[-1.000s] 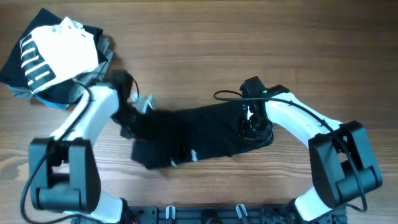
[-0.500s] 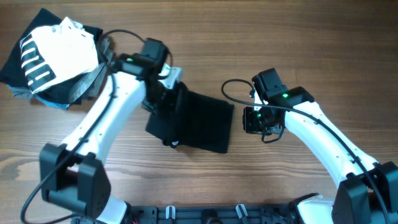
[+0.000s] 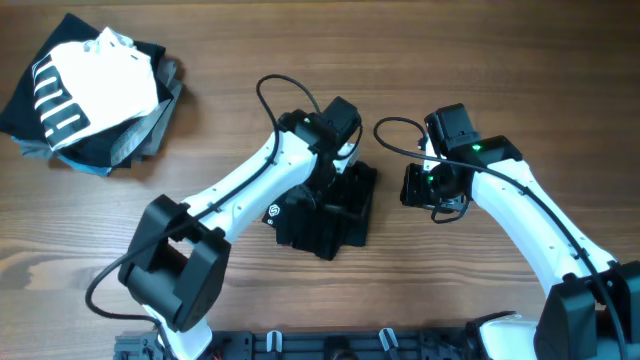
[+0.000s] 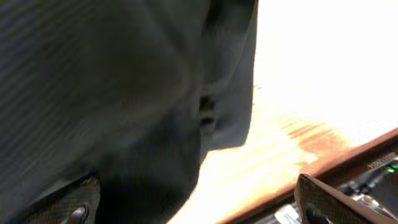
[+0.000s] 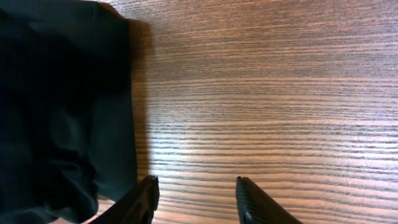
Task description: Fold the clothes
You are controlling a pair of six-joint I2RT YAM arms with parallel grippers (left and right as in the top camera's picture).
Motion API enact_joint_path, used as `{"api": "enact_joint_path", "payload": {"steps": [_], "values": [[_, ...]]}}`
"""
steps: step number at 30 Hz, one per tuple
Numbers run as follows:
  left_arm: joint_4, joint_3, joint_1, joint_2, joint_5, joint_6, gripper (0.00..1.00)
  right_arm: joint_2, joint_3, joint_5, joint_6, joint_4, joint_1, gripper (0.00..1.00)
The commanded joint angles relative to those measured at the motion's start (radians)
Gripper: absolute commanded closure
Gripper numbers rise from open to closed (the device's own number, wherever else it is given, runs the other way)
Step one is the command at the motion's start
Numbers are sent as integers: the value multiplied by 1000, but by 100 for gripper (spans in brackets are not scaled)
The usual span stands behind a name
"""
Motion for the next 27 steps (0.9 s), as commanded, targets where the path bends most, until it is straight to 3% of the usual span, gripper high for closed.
{"api": "enact_joint_path", "payload": {"steps": [1, 5, 6, 7, 8, 9, 13, 16, 19, 21, 25, 27], "values": [[-117, 177, 83, -23, -35, 1, 0, -9, 16, -9, -34, 8, -2, 52], [-143, 233, 165, -39, -106, 64, 0, -9, 16, -9, -32, 10, -2, 51], [-141, 230, 191, -38, -104, 87, 9, -9, 16, -9, -32, 10, -2, 51], [-137, 215, 214, -32, -108, 101, 49, -9, 16, -9, -31, 11, -2, 50], [-133, 195, 234, -25, -107, 109, 76, -9, 16, -9, -31, 11, -2, 49], [-121, 172, 245, -18, -103, 109, 96, -9, 16, -9, -31, 11, -2, 48], [49, -13, 221, 21, 114, 109, 96, -9, 16, -9, -19, 14, -2, 47], [241, -144, 106, 31, 295, 109, 96, -9, 16, -8, 15, 24, -2, 46], [304, -162, 19, 35, 283, 105, 96, -9, 16, -9, 29, 25, -2, 46], [317, -150, -11, 31, 292, 18, 96, -9, 16, -9, 28, 19, -2, 46], [259, -55, 28, 4, 292, 4, 96, -9, 16, -11, 11, 21, -2, 47], [177, -10, 71, -24, 259, 4, 96, -9, 16, -93, -143, 56, -2, 47]]}}
